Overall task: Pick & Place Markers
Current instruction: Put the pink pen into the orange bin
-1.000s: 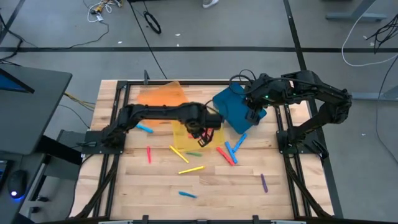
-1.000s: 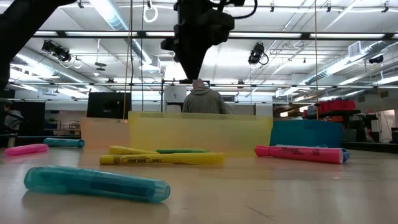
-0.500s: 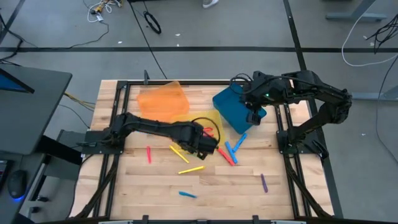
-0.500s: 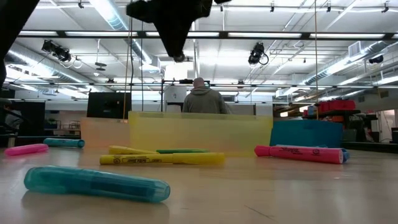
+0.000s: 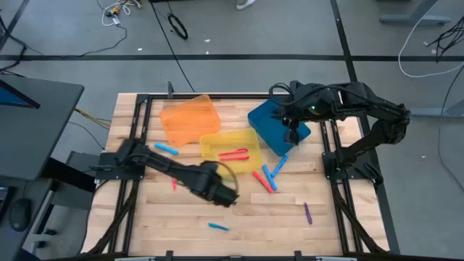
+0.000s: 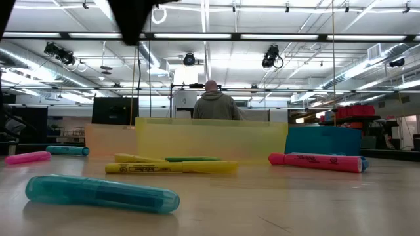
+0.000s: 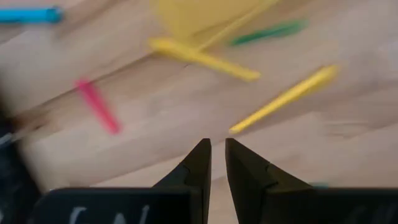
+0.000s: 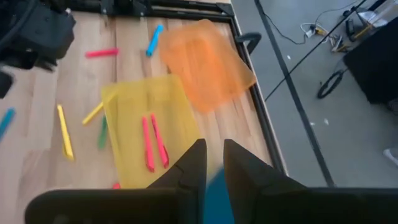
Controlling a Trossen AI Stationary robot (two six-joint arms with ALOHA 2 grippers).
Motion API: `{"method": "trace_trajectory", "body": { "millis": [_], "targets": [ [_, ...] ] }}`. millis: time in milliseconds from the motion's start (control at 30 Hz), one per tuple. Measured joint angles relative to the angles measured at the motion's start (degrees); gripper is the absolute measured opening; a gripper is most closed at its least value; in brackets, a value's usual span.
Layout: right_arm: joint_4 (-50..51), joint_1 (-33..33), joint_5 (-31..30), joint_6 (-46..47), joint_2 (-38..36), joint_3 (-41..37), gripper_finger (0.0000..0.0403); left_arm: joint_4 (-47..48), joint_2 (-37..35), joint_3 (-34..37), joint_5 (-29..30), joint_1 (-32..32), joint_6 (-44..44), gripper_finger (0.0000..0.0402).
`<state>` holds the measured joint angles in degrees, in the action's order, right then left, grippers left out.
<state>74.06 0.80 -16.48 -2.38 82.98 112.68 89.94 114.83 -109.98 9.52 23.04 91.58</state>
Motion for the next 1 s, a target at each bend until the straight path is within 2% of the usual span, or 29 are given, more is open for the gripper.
{"method": "trace_trajectory", "body": {
  "millis": [167, 367, 467, 600, 800, 1000],
  "targets": [
    [-1.7, 0.0, 1.1, 3.9, 0.2, 0.0, 0.0056, -2.1, -11.4, 17.2, -2.1, 1.9, 5.3, 0.0046],
    [-3.5, 0.0, 1.1, 11.8, 1.7, 0.0, 0.0056, -11.3, -26.4, 35.4, -3.6, -0.4, 9.9, 0.0035],
    [-3.6, 0.0, 1.1, 16.3, 2.6, 0.0, 0.0056, -14.4, -33.1, 43.0, -2.4, -0.1, 14.9, 0.0034],
    [-3.6, 0.5, 1.1, 23.8, 3.9, 0.0, 0.0056, -22.0, -40.6, 52.7, -0.7, 0.6, 16.0, 0.0037],
    [-4.4, 1.9, 1.3, 29.7, 5.6, 0.0, 0.0056, -32.1, -44.6, 65.1, -3.9, 0.4, 17.3, 0.0057],
    [-6.1, 2.1, 1.2, 33.3, 7.4, 0.0, 0.0056, -40.1, -44.4, 71.9, -5.3, 0.2, 17.3, 0.0105]
  ]
}}
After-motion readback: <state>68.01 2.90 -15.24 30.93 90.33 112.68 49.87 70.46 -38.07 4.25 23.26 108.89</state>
